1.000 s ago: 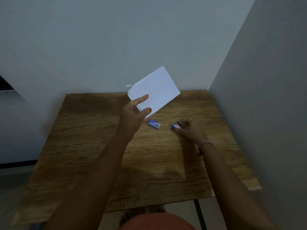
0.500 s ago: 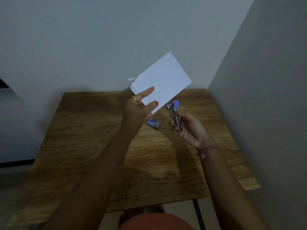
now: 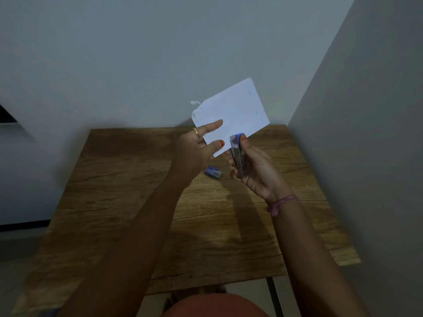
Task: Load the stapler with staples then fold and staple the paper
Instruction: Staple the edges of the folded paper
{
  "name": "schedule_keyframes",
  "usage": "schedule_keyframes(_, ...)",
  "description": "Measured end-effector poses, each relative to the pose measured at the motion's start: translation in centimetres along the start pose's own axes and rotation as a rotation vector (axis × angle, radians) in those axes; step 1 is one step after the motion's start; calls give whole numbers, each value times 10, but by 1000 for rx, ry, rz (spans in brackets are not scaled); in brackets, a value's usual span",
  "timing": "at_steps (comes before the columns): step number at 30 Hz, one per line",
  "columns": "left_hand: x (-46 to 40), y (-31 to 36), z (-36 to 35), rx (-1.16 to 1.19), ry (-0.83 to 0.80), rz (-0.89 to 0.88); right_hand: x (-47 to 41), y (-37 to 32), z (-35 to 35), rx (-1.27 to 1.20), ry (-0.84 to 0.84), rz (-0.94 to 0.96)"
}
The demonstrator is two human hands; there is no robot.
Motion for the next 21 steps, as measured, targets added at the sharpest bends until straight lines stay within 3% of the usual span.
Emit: schedule_keyframes(21, -10, 5, -2, -147, -106, -86, -2, -3, -1, -48, 50, -27)
Point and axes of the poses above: each hand's wrist, its own x-axis away from the middle knuckle, its own z-axis out of the back of the hand, y = z × x, the point moved 6 cm from there along -x, towards the middle knuckle, and after that the axes turned 15 degrees about -z, right-handed, at the moved point
